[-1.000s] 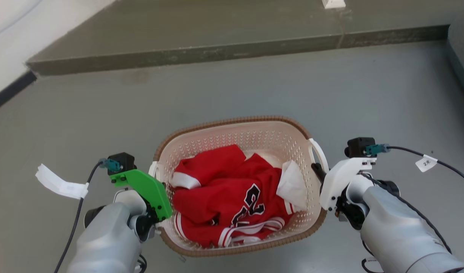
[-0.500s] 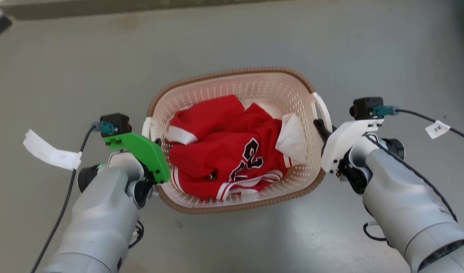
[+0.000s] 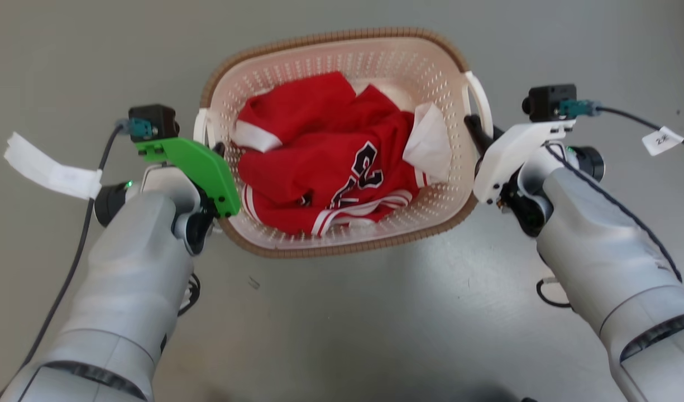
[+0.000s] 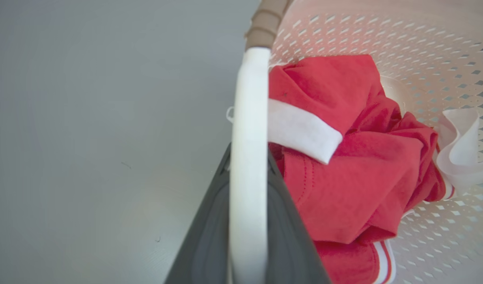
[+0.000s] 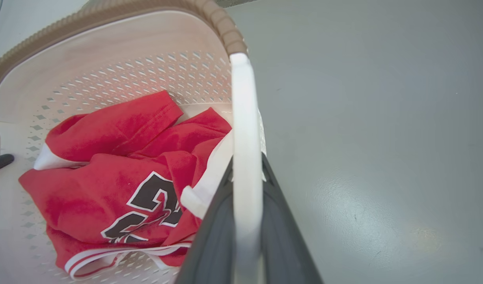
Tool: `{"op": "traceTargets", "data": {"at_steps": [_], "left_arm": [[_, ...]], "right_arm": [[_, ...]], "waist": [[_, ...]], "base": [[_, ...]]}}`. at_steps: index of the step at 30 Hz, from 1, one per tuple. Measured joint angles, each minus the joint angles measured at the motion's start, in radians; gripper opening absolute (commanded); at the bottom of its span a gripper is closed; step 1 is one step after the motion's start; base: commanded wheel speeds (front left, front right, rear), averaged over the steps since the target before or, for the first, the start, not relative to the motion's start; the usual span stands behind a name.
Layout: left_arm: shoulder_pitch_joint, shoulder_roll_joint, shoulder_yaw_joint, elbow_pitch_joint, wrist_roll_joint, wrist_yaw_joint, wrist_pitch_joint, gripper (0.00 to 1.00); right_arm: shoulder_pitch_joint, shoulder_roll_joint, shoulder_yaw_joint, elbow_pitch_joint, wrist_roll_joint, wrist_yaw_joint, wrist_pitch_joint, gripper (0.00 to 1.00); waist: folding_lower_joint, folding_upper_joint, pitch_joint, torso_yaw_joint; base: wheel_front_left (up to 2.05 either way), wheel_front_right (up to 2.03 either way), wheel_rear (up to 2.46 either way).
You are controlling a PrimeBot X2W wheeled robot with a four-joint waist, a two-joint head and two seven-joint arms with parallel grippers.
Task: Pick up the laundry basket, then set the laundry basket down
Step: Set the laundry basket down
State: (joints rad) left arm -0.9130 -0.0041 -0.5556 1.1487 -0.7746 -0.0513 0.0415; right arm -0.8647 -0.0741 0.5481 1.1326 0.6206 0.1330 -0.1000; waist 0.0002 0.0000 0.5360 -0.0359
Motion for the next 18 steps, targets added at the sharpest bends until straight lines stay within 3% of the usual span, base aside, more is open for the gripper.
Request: {"op": "traceTargets", "data": {"at_steps": [18], "left_arm": [[-0.173, 0.002, -0.012, -0.017, 0.042, 0.012, -0.021, 0.00]], "right_arm": [[-0.164, -0.035, -0.015, -0.011, -0.006, -0.002, -0.031, 0.00]], "waist": [[0.0000, 0.0000, 0.232, -0.002]], "base": [[0.00, 0.00, 0.00]]}}
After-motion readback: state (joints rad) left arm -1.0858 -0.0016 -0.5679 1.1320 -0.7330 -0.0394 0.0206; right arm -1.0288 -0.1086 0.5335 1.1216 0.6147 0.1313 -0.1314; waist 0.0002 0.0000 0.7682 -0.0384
